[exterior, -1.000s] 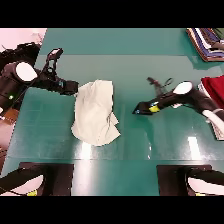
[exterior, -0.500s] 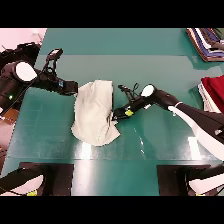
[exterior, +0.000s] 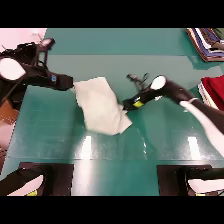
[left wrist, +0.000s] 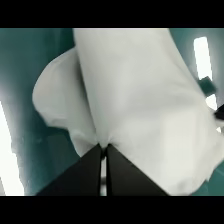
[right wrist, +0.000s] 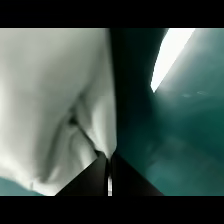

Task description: Fold the shirts.

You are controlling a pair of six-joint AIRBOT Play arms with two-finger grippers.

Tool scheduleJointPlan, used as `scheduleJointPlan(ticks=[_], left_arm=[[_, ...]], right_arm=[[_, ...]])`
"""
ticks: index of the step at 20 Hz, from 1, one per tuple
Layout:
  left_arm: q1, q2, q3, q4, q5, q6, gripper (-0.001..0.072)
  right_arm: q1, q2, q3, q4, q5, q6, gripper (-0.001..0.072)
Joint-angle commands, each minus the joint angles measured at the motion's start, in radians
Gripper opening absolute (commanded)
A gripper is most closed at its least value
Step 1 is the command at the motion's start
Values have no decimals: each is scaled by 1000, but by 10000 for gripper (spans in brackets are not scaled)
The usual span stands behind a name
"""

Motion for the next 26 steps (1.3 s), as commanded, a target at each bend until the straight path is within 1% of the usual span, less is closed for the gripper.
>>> scheduleJointPlan(ticks=[1, 4, 7, 9, 13, 17, 19, 22, 26], left_arm=[[1, 106, 41, -10, 7, 0, 26], [1, 174, 43, -34, 15, 0, 26], [1, 183, 42, -88, 16, 0, 26], [1, 174, 41, -150, 21, 0, 27], [-53, 171, -3, -159, 22, 0, 27], [-186, 171, -98, -160, 35, -6, 26], [-280, 171, -166, -164, 80, -11, 26], [-432, 141, -251, -206, 145, -12, 27], [-624, 23, -265, -320, 243, -8, 27]], right_arm=[[-143, 180, 2, -175, 26, 51, 14], [-277, 327, 2, -172, 29, 51, 14], [-349, 431, 2, -170, 30, 51, 14], [-347, 467, 1, -169, 41, 51, 14], [-260, 454, -17, -169, 102, 51, 15], [-165, 440, -93, -169, 75, 53, 15], [-163, 441, -110, -170, 95, 76, 15], [-201, 441, -110, -172, 154, 78, 16], [-311, 441, -110, -172, 182, 78, 16]])
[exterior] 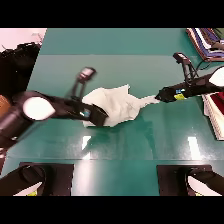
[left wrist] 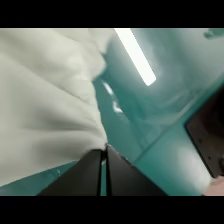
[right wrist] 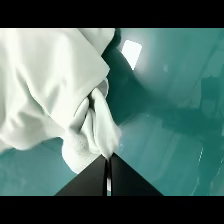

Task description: Fold the shirts.

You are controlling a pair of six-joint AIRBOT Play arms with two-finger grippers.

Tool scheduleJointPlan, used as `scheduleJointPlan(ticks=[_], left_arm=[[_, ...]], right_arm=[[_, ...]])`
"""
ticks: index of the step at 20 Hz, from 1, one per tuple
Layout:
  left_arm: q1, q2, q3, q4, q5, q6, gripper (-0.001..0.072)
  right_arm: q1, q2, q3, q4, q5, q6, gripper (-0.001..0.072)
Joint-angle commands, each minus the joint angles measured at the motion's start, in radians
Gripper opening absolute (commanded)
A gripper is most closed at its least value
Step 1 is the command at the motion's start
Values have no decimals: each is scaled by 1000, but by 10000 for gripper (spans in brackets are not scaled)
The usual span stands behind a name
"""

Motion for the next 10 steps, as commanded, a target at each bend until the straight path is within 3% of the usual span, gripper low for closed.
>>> scheduleJointPlan(ticks=[1, 3, 4, 5, 6, 7, 8, 10], left_arm=[[-169, -98, -24, -122, 120, 6, 27], [-249, -163, -16, -202, 192, 74, 27], [-278, -193, -2, -229, 210, 119, 27], [-291, -213, 17, -238, 219, 146, 29], [-292, -225, 42, -239, 221, 160, 188], [-281, -227, 71, -222, 225, 178, 553], [-254, -226, 103, -193, 215, 179, 617], [-147, -226, 179, -109, 159, 178, 610]], right_arm=[[-90, 0, -3, 1, 28, 3, 16], [-152, 0, -3, 5, 29, 3, 26], [-172, 0, -3, 4, 29, 3, 153], [-198, 0, -3, 5, 31, 3, 389], [-218, 0, -3, 13, 38, 3, 485], [-237, 0, -3, 22, 51, 3, 485], [-252, 0, -3, 38, 68, 3, 483], [-266, 0, -3, 37, 111, 3, 482]])
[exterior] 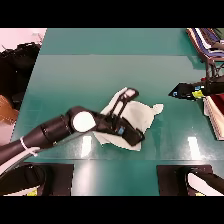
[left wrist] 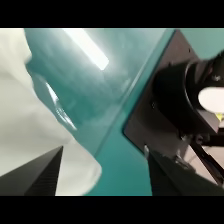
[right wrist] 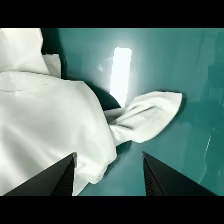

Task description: Fold the shirts.

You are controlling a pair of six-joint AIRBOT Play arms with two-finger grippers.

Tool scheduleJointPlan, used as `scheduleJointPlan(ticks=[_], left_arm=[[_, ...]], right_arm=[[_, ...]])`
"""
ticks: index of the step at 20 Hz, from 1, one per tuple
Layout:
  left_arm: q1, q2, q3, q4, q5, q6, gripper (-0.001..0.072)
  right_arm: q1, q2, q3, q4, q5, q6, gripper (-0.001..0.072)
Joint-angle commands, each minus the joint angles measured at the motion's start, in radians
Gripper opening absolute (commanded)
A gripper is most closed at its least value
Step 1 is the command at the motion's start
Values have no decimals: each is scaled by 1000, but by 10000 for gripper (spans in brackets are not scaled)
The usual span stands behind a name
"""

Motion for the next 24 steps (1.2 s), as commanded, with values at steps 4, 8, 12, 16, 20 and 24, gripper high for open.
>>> scheduleJointPlan(ticks=[4, 8, 12, 16, 20, 24], left_arm=[[374, -36, 124, 124, -48, 29, 609], [528, -186, 124, 122, -116, 83, 609], [528, -371, 179, 53, -89, 167, 609], [527, -526, 343, -46, -113, 190, 609], [480, -607, 423, -47, -138, 204, 609], [454, -659, 434, -41, -116, 204, 608]], right_arm=[[-14, 0, 0, 15, 88, -1, 479], [50, 0, 0, 14, 49, -1, 477], [97, 0, -1, 13, 37, -1, 449], [97, 0, -1, 13, 40, 17, 449], [97, 0, -1, 13, 35, 33, 449], [97, 0, -1, 13, 38, 46, 449]])
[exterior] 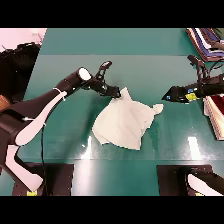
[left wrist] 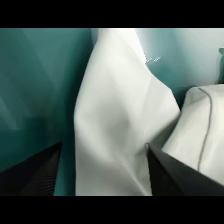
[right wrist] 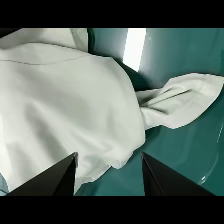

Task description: Fold the shirts.

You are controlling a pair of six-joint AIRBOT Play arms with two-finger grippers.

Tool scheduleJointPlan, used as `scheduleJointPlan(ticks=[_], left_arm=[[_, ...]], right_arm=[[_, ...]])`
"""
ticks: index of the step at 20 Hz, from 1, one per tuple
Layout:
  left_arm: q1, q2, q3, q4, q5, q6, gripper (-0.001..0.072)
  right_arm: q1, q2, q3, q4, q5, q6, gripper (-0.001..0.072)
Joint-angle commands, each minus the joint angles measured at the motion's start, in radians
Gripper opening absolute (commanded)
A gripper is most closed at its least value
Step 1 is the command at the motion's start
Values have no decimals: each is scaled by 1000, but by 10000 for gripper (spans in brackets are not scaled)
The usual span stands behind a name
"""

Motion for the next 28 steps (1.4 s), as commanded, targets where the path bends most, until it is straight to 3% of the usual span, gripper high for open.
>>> scheduleJointPlan(ticks=[1, 2, 3, 4, 5, 9, 11, 16, 19, 21, 24, 28], left_arm=[[-17, -42, 20, -1, 29, 5, 607], [-16, -42, 21, -2, 43, 5, 476], [-16, -42, 30, 5, 43, 6, 262], [-16, -42, 45, 7, 37, 6, 99], [-14, -42, 68, 21, 21, 5, 27], [34, -42, 210, 52, -125, -3, 26], [61, -42, 269, 56, -186, -2, 27], [69, -42, 289, 70, -202, -2, 26], [69, -42, 289, 79, -220, -2, 26], [69, -38, 289, 79, -236, -3, 25], [72, 45, 289, 196, -208, -53, 25], [95, 303, 289, 296, -153, -56, 25]], right_arm=[[1, 0, 0, 0, 2, 19, 449], [1, 0, 0, 0, 3, 21, 449], [1, 0, 0, 0, 3, 22, 449], [1, 0, 0, 0, 3, 27, 449], [1, 0, -3, -8, 3, 27, 449], [-3, 0, -152, 2, -45, 27, 455], [-3, -11, -264, 74, -125, 25, 561], [39, -179, -369, 312, -295, -103, 549], [110, -288, -307, 307, -349, -131, 279], [135, -329, -250, 298, -357, -154, 13], [135, -291, -150, 193, -323, -148, 15], [76, -96, 54, 82, -216, -138, 14]])
